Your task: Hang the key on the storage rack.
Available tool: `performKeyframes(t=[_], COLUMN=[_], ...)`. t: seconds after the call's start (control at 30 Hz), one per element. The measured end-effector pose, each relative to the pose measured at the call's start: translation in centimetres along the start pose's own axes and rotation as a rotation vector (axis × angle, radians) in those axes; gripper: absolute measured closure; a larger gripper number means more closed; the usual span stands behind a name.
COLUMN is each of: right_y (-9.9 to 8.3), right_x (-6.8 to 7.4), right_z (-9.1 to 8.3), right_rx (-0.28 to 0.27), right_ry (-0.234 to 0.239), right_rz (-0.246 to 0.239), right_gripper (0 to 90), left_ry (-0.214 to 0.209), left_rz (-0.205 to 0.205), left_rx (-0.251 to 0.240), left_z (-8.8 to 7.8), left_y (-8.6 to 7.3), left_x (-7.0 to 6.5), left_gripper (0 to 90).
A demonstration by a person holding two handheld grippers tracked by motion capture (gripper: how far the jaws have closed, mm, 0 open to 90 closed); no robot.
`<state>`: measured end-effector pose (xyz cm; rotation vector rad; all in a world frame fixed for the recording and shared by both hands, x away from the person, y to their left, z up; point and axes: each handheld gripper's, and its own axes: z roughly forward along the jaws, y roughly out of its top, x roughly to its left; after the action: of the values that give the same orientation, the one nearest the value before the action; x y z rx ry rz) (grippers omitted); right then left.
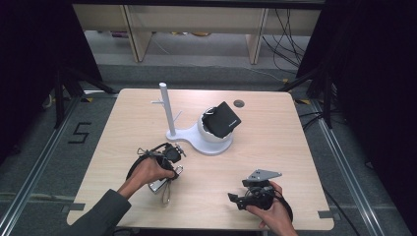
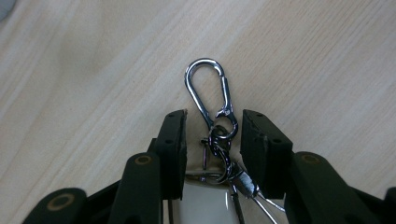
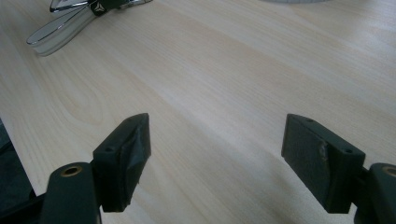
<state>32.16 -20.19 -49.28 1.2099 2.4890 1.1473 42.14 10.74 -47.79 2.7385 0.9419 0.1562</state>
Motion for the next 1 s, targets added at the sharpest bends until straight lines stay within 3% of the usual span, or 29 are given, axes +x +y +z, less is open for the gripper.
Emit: performKeyframes(t=[0.4, 0.57, 0.7, 0.97, 1.0], right_y=[0.0, 0.0, 0.0, 0.0, 0.0], right_x=[0.0, 0.0, 0.0, 0.0, 0.1], right_z=[0.0, 0.1, 0.1, 0.1, 0.1], right_rx=[-0.007, -0.005, -0.006, -0.005, -0.006], right_ry=[0.004, 0.005, 0.008, 0.01, 0.013], right_rz=[-0.009, -0.007, -0.013, -0.012, -0.008], right_gripper=[25.2, 25.3, 25.3, 25.4, 25.4], left_ry=[-0.043, -0.047, -0.044, -0.046, -0.037], left_rz=[0.037, 0.068, 0.107, 0.145, 0.172], left_rx=[0.073, 0.113, 0.179, 0.213, 0.219], left_z=[0.5, 0.6, 0.7, 0.8, 0.8], left_y=[1.3, 1.9, 2.3, 2.8, 2.8], left_x=[0.3, 0.2, -0.3, -0.5, -0.6], left_gripper=[67.1, 72.2, 72.8, 74.6, 74.7])
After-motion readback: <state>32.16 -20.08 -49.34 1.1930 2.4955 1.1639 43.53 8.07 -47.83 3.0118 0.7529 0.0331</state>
